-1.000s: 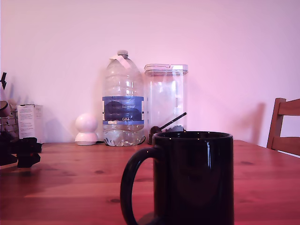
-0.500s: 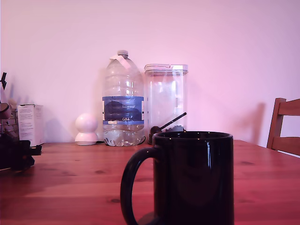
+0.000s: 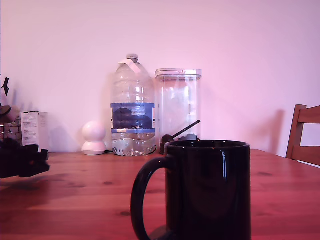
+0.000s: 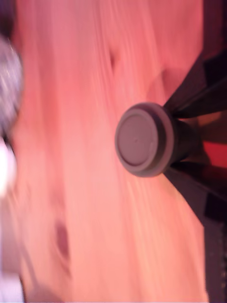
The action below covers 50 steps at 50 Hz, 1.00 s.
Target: Pick up the coffee capsules from the table one by one and drop them inside the nearest coffee cup
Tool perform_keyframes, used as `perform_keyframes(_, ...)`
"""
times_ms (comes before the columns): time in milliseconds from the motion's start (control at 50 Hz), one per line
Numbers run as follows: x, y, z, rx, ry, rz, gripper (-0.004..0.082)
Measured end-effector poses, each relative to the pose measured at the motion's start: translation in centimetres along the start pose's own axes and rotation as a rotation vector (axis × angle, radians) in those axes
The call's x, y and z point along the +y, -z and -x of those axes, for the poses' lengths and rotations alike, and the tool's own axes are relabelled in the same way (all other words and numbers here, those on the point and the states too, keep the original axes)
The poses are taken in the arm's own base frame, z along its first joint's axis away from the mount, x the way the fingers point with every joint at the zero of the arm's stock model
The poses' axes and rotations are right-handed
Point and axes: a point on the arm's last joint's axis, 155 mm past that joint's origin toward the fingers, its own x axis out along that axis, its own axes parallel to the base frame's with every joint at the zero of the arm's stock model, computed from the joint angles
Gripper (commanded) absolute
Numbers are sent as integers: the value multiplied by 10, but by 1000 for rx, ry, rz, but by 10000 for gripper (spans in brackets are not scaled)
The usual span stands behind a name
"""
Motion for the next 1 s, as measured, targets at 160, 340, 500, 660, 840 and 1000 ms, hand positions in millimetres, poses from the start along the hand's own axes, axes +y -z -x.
perform_keyframes(160,-8,4,9,8,25,-8,89)
perform_keyframes(340,-20,-6,34,-2,41,-57,89)
perform_keyframes(500,-45,-35,49,-38,129,-76,90)
perform_keyframes(660,-76,-48,63,-29,206,-102,90)
perform_keyframes(840,-107,-63,84,-32,268,-134,90)
perform_keyframes(1000,-132,-77,104,-31,324,-149,90)
